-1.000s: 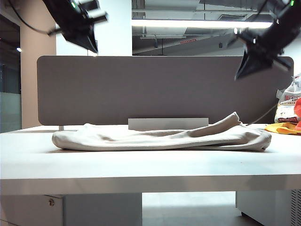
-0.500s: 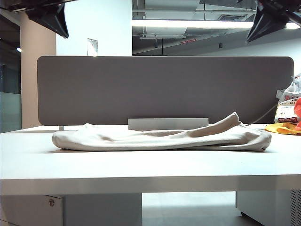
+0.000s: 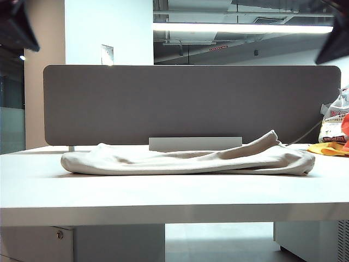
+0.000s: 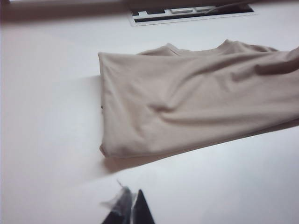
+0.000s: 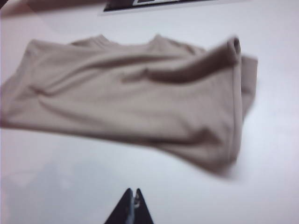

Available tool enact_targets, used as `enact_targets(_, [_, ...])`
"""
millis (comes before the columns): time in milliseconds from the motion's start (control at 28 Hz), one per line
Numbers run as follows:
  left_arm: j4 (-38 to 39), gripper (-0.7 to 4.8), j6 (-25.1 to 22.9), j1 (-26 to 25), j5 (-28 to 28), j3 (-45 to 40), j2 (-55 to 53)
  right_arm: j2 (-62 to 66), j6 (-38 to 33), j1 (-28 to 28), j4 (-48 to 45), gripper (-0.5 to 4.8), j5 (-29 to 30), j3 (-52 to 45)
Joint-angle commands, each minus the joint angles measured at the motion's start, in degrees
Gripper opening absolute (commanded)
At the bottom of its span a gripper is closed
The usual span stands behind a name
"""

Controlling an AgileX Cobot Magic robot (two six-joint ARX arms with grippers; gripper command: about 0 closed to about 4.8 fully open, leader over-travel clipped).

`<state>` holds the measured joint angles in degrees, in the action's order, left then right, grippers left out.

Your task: Fold the bottom side of the T-shirt horizontally towards the center, about one-third of the way, then fold the sleeve back towards the center, creating a straight line along the edge of the T-shirt, and finally fold the bottom of the T-shirt up towards the top, creating a neat rectangle.

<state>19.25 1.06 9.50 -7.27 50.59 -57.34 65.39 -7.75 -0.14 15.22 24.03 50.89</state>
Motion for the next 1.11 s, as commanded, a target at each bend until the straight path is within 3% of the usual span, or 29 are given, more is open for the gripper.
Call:
enact_targets(36, [-3.9,0.16,2.9,-0.2,1.2,-9.2,8.7,-6.3,-3.0,0.0,-8.1,-0.04,-0.4,-9.4])
enact_targets(250, [-5.1,0.16,4.9,-0.2,2.8,-22.2,23.6,-15.3,-4.5,0.0,-14.0,-0.04,-2.2,-23.7])
enact_targets(429, [-4.7,0.16,9.5,-0.2,3.6,-31.5,36.6,-20.0,-4.5,0.0,-15.4,-0.04,-4.2,-30.6])
enact_targets(715, [2.7,0.15,13.1,-0.2,8.2,-41.3,52.9,-24.5,-4.4,0.0,-19.6,-0.04,-5.0,-37.4])
enact_targets(1108, [6.3,0.18,14.1,-0.2,8.5,-45.8,57.1,-24.6,-3.8,0.0,-20.2,-0.03,-10.9,-43.4])
